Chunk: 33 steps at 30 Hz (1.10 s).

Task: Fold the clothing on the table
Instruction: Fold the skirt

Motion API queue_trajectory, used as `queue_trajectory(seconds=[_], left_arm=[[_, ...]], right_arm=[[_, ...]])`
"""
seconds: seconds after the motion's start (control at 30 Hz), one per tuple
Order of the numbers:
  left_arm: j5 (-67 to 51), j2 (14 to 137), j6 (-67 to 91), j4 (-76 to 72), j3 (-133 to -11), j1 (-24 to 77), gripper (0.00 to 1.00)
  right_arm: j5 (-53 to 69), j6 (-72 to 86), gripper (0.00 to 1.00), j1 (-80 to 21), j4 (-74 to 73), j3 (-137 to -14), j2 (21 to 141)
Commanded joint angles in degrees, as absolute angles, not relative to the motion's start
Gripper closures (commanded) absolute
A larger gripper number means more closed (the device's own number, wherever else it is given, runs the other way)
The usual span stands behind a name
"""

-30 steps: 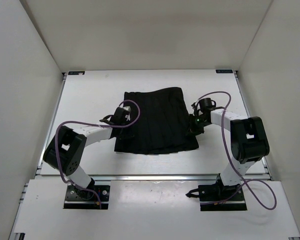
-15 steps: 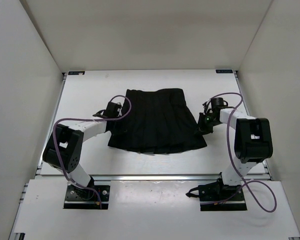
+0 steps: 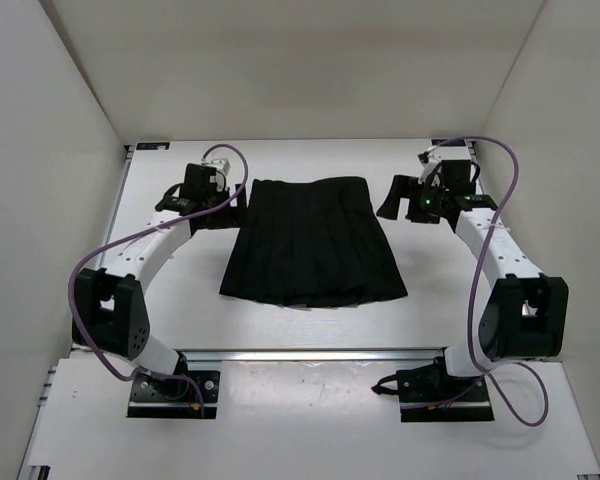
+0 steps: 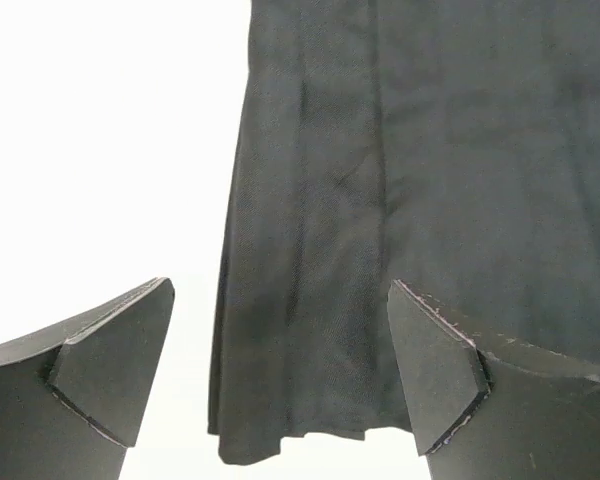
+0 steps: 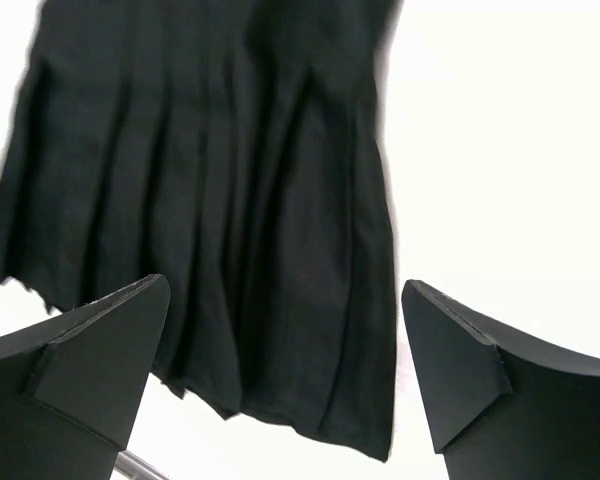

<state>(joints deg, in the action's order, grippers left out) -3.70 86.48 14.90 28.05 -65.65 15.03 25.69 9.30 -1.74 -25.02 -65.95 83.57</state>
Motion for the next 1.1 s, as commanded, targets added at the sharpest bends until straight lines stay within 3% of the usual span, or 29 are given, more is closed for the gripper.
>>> queue_trajectory(seconds=[0.0, 0.17, 0.3, 0.47, 0.77, 0.93, 1.07], left_arm=[[-5.7, 86.8, 12.3, 31.7, -66.3, 15.9, 0.02], [-10.3, 89.6, 12.0, 32.3, -65.6, 18.1, 0.01], [-8.4, 90.4, 11.2, 34.1, -67.0, 19.8, 0.01], [-6.8, 87.8, 13.4, 34.0, -62.6, 20.0, 0.01], [-10.6, 85.9, 14.0, 31.2, -56.0, 17.6, 0.01], [-12.0, 90.2, 12.4, 27.2, -62.0, 15.6, 0.01], [-14.1, 96.9, 16.5, 19.3, -67.1, 13.3, 0.02]], right_arm=[[25.0, 8.5, 0.01, -1.9, -26.0, -62.7, 85.5], [26.7, 9.2, 0.0, -3.2, -23.3, -59.2, 86.2], [23.9, 10.1, 0.09, -4.6, -23.4, -59.1, 86.2], [16.7, 9.1, 0.06, -7.8, -29.7, -57.8, 85.7], [23.7, 8.5, 0.08, -1.1, -26.4, -49.5, 82.4], [26.2, 6.1, 0.08, -0.1, -20.8, -57.2, 86.7], [30.8, 8.2, 0.13, 1.7, -17.8, -69.3, 98.6]])
